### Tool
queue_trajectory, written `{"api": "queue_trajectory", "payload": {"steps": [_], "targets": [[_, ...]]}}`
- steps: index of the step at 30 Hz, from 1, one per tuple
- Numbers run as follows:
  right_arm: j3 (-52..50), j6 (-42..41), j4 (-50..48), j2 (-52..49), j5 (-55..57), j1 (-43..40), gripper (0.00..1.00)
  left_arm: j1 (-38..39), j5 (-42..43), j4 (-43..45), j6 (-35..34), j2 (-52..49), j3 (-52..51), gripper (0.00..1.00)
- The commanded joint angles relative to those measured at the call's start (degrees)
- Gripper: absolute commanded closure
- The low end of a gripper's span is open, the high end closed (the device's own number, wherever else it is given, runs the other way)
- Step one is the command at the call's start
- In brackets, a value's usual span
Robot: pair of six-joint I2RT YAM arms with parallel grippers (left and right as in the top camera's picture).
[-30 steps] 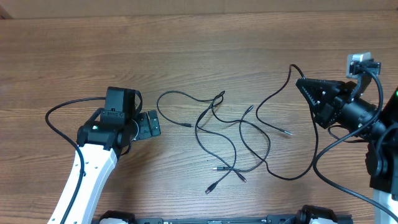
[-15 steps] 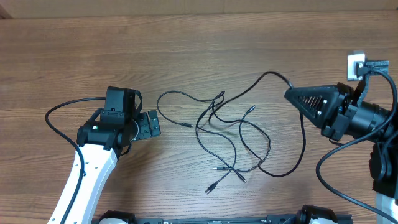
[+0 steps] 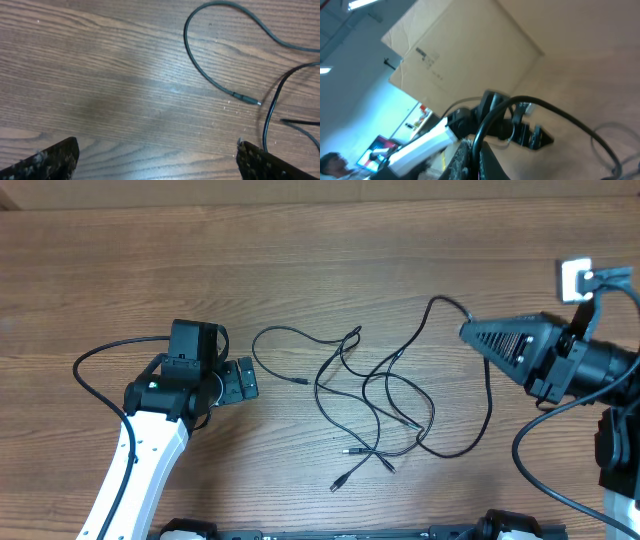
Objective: Untangle cables
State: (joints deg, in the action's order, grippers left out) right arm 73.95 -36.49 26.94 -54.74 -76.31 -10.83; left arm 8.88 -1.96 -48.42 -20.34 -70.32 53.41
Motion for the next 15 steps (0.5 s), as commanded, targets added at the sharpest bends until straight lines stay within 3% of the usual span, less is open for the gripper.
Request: {"api": "queue_trajectory", "payload": {"steps": [1, 9, 15], "targets": [[1.46, -8.57, -4.74, 0.74, 5.62, -0.07, 0.96, -0.24, 0.28, 0.02, 1.51, -0.17, 1.09, 0.00], [1.46, -4.92, -2.32, 0.59, 16.39, -4.13, 0.96, -0.24, 0.28, 0.02, 1.51, -0.17, 1.09, 0.00], [1.51, 0.24, 5.27, 0.57, 16.70, -16.87, 0.96, -0.24, 0.28, 0.02, 1.51, -0.17, 1.07, 0.00]]}}
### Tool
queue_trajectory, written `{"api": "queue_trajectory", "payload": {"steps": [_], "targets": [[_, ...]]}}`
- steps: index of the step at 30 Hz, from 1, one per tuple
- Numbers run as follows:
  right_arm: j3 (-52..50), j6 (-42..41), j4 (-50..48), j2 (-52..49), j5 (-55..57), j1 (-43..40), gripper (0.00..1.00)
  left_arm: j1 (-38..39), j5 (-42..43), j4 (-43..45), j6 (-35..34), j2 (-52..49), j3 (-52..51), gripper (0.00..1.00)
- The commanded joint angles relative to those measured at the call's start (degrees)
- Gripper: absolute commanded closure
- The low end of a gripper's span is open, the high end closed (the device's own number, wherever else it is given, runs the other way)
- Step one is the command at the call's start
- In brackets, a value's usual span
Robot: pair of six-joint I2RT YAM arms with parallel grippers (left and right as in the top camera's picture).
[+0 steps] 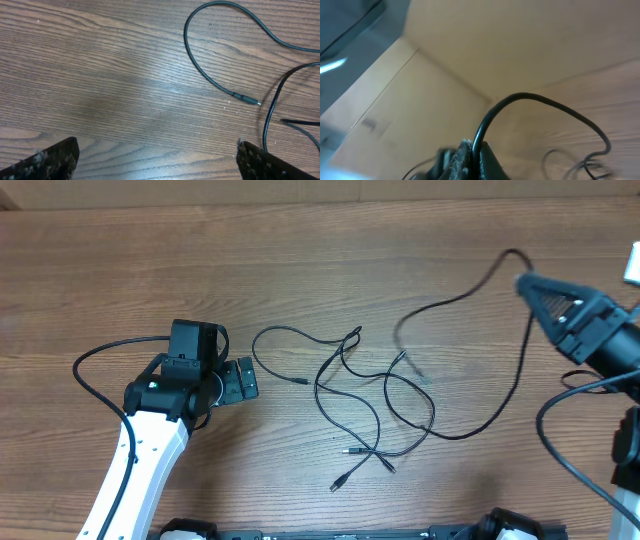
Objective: Untangle cables
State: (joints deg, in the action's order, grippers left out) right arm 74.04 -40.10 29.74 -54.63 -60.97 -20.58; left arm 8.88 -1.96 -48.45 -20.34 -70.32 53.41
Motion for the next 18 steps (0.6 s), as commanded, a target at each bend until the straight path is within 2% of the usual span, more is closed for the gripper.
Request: {"api": "queue_trajectory", "payload": {"steps": [1, 12, 18], "targets": [[1.44, 4.74, 3.48, 0.46, 0.96, -9.64, 0.96, -0.24, 0.28, 0.04, 1.51, -0.17, 1.07, 0.00], [1.49, 13.31, 8.98, -4.17, 0.55, -27.89, 0.96, -0.24, 0.28, 0.07, 1.51, -0.17, 1.09, 0.00], [1.49, 18.95, 12.41, -10.01, 9.18, -35.45, 0.96, -0.24, 0.28, 0.04, 1.51, -0.17, 1.07, 0.00]]}}
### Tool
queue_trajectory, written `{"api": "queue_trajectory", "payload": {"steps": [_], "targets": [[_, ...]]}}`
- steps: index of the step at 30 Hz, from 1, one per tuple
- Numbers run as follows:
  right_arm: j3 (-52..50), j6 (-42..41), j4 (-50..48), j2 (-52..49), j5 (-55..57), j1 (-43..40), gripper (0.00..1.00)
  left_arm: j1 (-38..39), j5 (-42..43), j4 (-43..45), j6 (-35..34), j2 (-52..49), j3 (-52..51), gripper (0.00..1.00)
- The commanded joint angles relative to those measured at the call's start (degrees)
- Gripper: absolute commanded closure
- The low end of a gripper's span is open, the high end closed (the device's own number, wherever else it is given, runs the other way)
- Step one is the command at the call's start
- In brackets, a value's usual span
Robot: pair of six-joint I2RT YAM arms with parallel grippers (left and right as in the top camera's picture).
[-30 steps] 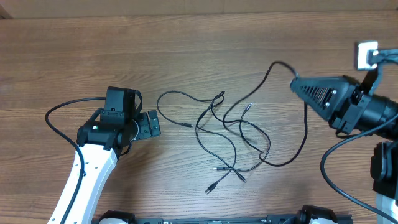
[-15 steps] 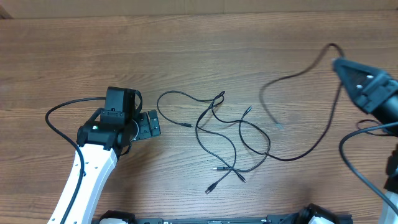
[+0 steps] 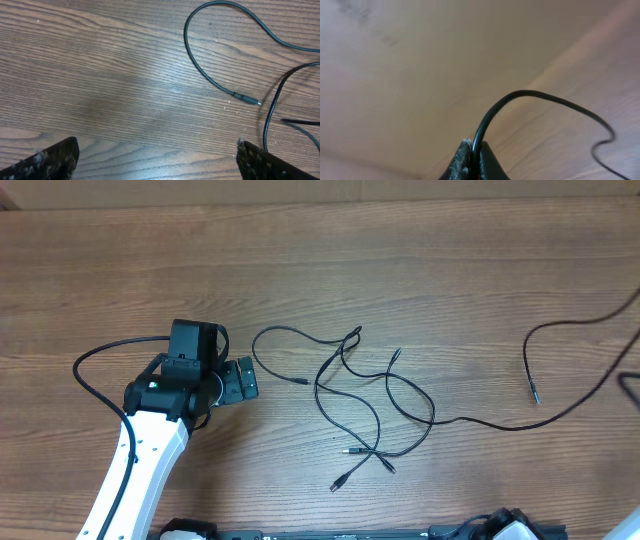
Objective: Untangle cables
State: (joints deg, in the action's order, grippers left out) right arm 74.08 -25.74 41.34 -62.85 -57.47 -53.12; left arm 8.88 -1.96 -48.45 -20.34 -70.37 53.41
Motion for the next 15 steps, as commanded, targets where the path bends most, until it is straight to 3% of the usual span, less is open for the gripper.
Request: {"api": "queue_trajectory", "payload": {"steps": [1, 5, 15], "targets": [[1.44, 6.34, 1.97, -3.02, 8.13, -4.57, 0.96, -0.24, 0.28, 0.04, 1.51, -0.13, 1.09, 0.00], [1.44, 8.63, 5.09, -6.69, 22.38, -9.20, 0.96, -0.24, 0.28, 0.04, 1.51, -0.13, 1.09, 0.00], [1.42, -0.24, 2.69, -15.82, 50.40, -11.89, 0.96, -0.24, 0.28, 0.07, 1.51, -0.13, 1.07, 0.00]]}}
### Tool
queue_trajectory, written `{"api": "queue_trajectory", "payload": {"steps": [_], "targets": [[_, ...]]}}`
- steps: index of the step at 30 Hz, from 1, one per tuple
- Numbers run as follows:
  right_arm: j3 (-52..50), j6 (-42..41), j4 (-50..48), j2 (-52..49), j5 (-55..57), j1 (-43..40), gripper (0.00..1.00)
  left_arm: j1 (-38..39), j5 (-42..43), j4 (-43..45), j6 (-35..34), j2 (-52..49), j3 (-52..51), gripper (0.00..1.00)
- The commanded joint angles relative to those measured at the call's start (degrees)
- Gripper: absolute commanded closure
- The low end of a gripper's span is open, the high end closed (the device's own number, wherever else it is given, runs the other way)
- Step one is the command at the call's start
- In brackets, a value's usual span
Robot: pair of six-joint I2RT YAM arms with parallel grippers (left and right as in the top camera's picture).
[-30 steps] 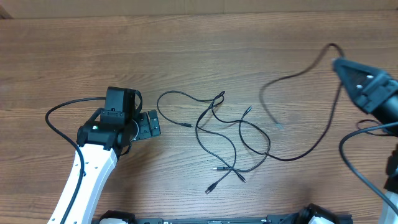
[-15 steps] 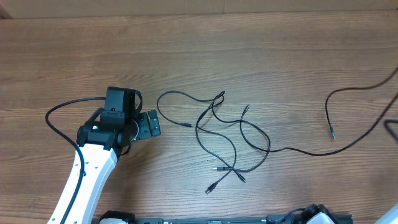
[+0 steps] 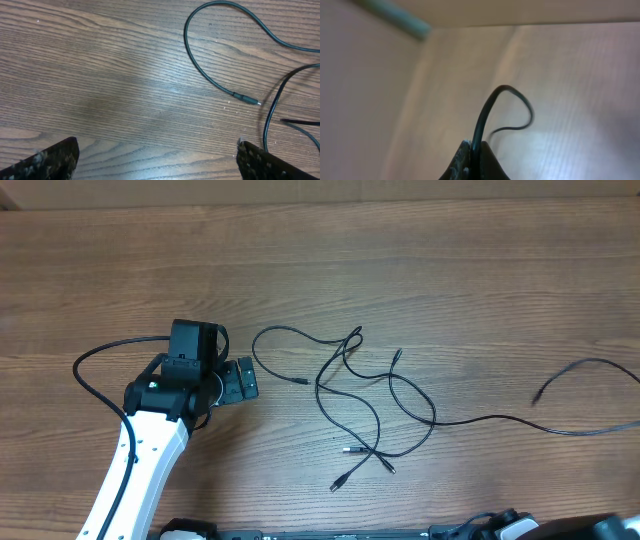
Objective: Untangle cables
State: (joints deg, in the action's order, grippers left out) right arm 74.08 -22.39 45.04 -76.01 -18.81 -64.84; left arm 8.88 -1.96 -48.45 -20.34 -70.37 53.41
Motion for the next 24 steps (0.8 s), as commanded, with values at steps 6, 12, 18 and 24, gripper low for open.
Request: {"api": "queue_trajectory", "payload": {"steps": [6, 12, 18, 24], "targets": [[1.42, -5.97, -4.72, -13.22, 13.84, -0.17, 0.96, -0.24, 0.28, 0.07, 1.51, -0.13, 1.09, 0.00], [1.42, -8.11, -5.09, -23.39, 13.70, -0.17, 0.48, -0.24, 0.28, 0.04, 1.51, -0.13, 1.07, 0.00], [1.42, -9.14, -3.80, -26.75, 12.98, -0.17, 0.00, -0.24, 0.28, 0.04, 1.51, -0.13, 1.07, 0.00], [1.42, -9.11, -0.39, -26.64, 12.50, -0.15, 0.00, -0.24, 0.28, 0.04, 1.51, -0.13, 1.09, 0.00]]}}
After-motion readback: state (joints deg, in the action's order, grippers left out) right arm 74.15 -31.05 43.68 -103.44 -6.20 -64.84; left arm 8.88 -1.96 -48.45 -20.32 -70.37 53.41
